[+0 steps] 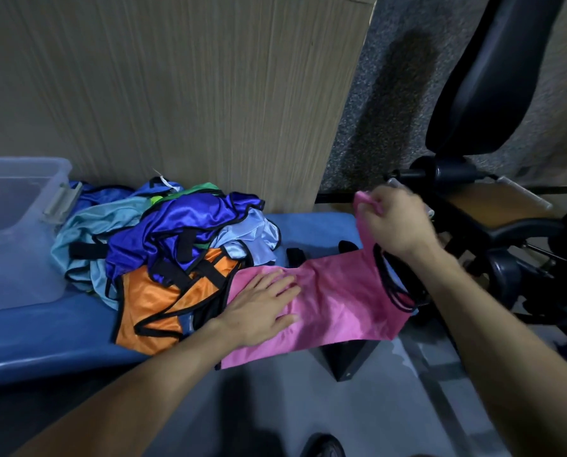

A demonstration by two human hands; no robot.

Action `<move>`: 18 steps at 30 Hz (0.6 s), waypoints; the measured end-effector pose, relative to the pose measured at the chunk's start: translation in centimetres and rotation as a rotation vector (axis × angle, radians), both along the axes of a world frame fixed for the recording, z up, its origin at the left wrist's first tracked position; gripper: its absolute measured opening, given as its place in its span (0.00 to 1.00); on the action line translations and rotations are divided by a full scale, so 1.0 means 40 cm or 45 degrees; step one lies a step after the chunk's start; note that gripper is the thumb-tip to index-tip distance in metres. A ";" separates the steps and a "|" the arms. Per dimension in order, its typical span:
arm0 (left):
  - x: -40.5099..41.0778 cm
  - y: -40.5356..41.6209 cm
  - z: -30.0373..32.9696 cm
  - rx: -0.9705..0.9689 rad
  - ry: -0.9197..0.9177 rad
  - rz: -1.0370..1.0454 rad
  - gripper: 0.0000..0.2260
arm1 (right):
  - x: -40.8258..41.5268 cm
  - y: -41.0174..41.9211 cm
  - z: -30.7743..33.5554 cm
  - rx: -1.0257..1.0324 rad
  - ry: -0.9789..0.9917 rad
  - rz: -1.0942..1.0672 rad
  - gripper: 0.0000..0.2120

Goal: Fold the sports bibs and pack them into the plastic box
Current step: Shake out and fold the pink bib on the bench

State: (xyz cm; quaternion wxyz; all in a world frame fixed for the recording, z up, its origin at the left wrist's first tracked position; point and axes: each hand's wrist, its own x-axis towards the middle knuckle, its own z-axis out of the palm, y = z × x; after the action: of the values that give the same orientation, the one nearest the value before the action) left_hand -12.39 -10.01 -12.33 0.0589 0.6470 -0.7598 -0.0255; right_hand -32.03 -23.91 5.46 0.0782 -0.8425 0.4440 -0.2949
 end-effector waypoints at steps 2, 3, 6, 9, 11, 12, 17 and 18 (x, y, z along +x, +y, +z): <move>0.025 0.022 0.010 -0.248 -0.071 -0.097 0.16 | 0.069 0.037 -0.049 0.035 0.075 0.119 0.14; 0.042 0.035 0.012 -0.335 -0.105 -0.120 0.07 | 0.104 0.056 -0.082 0.063 0.124 0.170 0.13; 0.096 0.065 0.034 -0.208 0.014 0.027 0.04 | 0.200 0.126 -0.172 0.191 0.255 0.254 0.13; 0.140 0.089 0.062 -0.160 0.493 0.294 0.08 | 0.270 0.186 -0.229 0.292 0.251 0.292 0.12; 0.159 0.090 0.065 -0.126 0.750 0.432 0.09 | 0.299 0.208 -0.253 0.351 0.227 0.299 0.11; 0.169 0.085 0.062 -0.088 0.874 0.493 0.08 | 0.311 0.216 -0.264 0.398 0.220 0.303 0.10; 0.204 0.048 0.041 -0.028 1.411 0.769 0.18 | 0.330 0.228 -0.309 0.831 0.064 0.399 0.03; 0.197 0.050 0.054 -0.027 1.401 0.799 0.18 | 0.324 0.224 -0.309 0.975 -0.023 0.432 0.03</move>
State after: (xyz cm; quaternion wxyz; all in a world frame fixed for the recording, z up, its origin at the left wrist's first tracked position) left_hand -4.50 -7.99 -10.16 0.4519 0.7306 -0.3926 -0.3283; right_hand -19.09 -14.93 -6.88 0.4372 -0.8110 0.3759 -0.0989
